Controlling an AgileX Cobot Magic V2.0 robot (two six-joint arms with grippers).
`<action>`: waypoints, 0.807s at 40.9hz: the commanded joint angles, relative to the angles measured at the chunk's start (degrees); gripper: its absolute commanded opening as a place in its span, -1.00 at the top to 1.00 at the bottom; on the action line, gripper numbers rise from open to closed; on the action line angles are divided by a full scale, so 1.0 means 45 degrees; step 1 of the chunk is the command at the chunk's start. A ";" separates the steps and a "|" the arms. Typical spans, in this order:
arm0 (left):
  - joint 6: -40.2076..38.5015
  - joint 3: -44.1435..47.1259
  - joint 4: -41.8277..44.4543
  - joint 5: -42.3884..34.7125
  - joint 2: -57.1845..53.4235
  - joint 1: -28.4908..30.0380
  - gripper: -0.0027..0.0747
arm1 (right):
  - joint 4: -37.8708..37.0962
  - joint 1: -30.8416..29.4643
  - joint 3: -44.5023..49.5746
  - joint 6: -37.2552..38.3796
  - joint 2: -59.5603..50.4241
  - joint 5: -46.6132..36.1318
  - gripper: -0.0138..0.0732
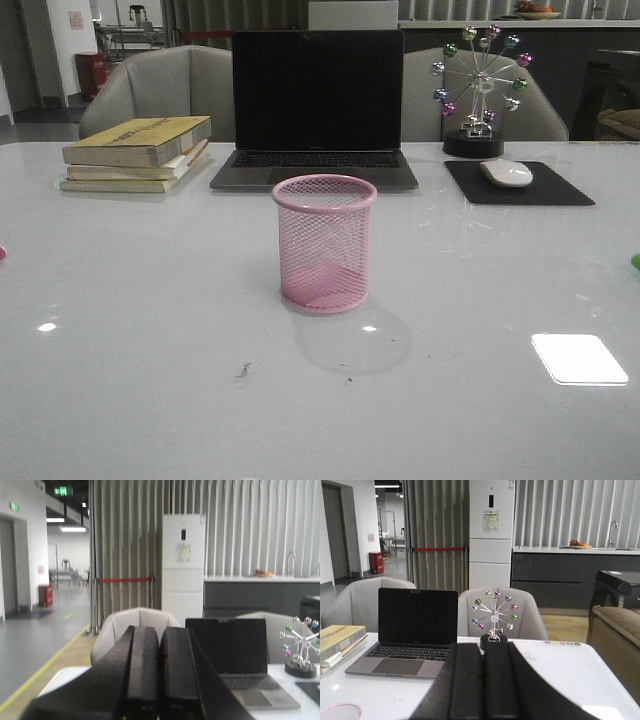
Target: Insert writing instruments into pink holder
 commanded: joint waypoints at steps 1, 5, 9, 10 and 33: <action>-0.0089 -0.1459 -0.0043 0.0659 0.1306 -0.0026 0.70 | -0.0133 -0.0075 -0.1334 -0.0142 0.1236 0.0081 0.48; -0.0089 -0.2140 -0.0043 0.1676 0.2388 -0.0026 0.70 | -0.0133 -0.0075 -0.1749 -0.0142 0.2074 0.0935 0.48; -0.0089 -0.2169 -0.0043 0.2442 0.3123 -0.0026 0.70 | -0.0121 -0.0075 -0.1735 -0.0142 0.2791 0.1845 0.48; -0.0089 -0.2169 -0.0043 0.2635 0.3341 -0.0026 0.70 | -0.0121 -0.0075 -0.1705 -0.0142 0.2942 0.2050 0.48; -0.0089 -0.2146 -0.0043 0.5221 0.6874 -0.0026 0.69 | -0.0096 -0.0075 -0.0461 -0.0142 0.5866 0.4055 0.43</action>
